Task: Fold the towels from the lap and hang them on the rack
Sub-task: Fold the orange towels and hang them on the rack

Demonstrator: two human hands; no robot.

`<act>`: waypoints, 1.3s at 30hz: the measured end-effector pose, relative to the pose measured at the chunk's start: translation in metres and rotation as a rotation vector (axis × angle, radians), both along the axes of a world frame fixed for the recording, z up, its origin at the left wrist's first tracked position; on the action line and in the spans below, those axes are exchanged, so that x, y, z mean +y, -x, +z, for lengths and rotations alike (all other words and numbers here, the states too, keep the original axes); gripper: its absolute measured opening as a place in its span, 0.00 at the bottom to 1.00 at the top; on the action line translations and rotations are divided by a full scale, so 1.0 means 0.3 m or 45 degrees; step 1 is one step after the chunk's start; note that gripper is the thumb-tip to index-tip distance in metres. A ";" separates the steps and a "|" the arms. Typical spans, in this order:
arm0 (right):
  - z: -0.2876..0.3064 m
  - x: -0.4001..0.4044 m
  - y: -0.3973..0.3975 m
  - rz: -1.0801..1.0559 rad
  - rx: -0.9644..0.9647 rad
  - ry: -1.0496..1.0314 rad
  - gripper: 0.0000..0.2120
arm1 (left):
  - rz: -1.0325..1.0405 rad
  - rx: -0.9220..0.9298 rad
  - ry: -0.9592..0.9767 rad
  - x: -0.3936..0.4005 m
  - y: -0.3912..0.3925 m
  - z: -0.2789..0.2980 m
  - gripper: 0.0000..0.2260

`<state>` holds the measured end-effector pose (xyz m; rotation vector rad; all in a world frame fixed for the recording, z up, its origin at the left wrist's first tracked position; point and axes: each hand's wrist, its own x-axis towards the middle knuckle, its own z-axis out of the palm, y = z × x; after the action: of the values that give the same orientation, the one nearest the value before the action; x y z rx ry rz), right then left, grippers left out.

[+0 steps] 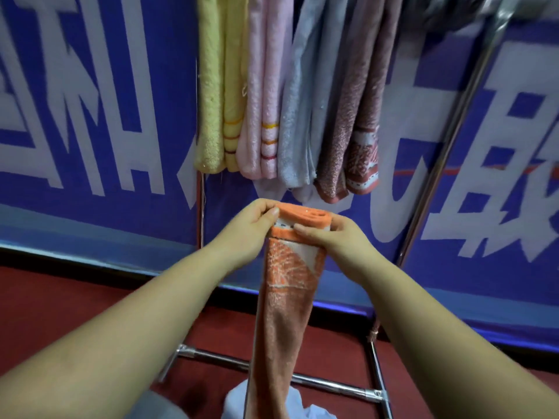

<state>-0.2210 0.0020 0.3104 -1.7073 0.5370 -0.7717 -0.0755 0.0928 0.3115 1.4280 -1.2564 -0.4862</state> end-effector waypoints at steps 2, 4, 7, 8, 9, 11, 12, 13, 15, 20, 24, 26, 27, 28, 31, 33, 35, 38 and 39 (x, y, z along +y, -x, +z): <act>0.143 0.016 -0.002 -0.094 -0.063 0.141 0.14 | 0.084 -0.138 0.067 -0.005 -0.005 0.135 0.08; 0.297 0.037 -0.003 -0.201 -0.065 0.312 0.13 | 0.171 -0.219 0.146 -0.007 0.002 0.283 0.07; 0.518 0.086 0.010 -0.330 -0.117 0.519 0.08 | 0.312 -0.329 0.311 0.014 0.034 0.510 0.09; 0.582 0.104 0.015 -0.349 -0.152 0.575 0.06 | 0.355 -0.382 0.344 0.029 0.046 0.578 0.10; 0.638 0.122 0.018 -0.365 -0.179 0.618 0.05 | 0.385 -0.434 0.363 0.044 0.058 0.638 0.10; 0.720 0.148 0.024 -0.361 -0.193 0.642 0.05 | 0.420 -0.510 0.383 0.074 0.073 0.727 0.11; 0.747 0.157 0.029 -0.335 -0.174 0.632 0.05 | 0.419 -0.527 0.384 0.090 0.081 0.757 0.11; 0.768 0.166 0.034 -0.299 -0.144 0.618 0.05 | 0.405 -0.525 0.368 0.105 0.086 0.775 0.11; 0.793 0.184 0.050 -0.221 -0.054 0.594 0.05 | 0.360 -0.490 0.304 0.130 0.093 0.790 0.11; 0.818 0.239 0.080 -0.201 0.087 0.591 0.06 | 0.152 -0.227 0.124 0.178 0.098 0.785 0.12; 0.822 0.277 0.094 -0.168 0.130 0.529 0.05 | 0.140 -0.218 0.186 0.194 0.096 0.791 0.10; 0.821 0.289 0.101 -0.139 0.118 0.456 0.05 | 0.164 -0.240 0.190 0.197 0.089 0.784 0.13; 0.823 0.292 0.102 -0.120 0.096 0.407 0.05 | 0.167 -0.234 0.198 0.198 0.085 0.780 0.14; 0.824 0.299 0.102 -0.107 0.074 0.365 0.05 | 0.147 -0.203 0.215 0.202 0.086 0.772 0.15; 0.833 0.309 0.099 -0.141 0.039 0.303 0.05 | -0.034 0.097 0.232 0.222 0.109 0.730 0.16; 0.837 0.307 0.099 -0.172 0.030 0.284 0.08 | -0.187 0.289 0.172 0.243 0.130 0.679 0.16; 0.838 0.302 0.103 -0.225 0.018 0.287 0.10 | -0.298 0.363 0.083 0.246 0.136 0.607 0.15; 0.818 0.280 0.113 -0.351 0.015 0.283 0.11 | -0.396 0.351 -0.050 0.235 0.123 0.468 0.10; 0.805 0.271 0.118 -0.387 0.018 0.269 0.13 | -0.428 0.366 -0.079 0.228 0.120 0.417 0.09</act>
<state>-0.2563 0.0832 0.5518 -1.8487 0.7579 -1.0651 -0.1116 0.1611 0.4366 1.1498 -1.2568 -0.9313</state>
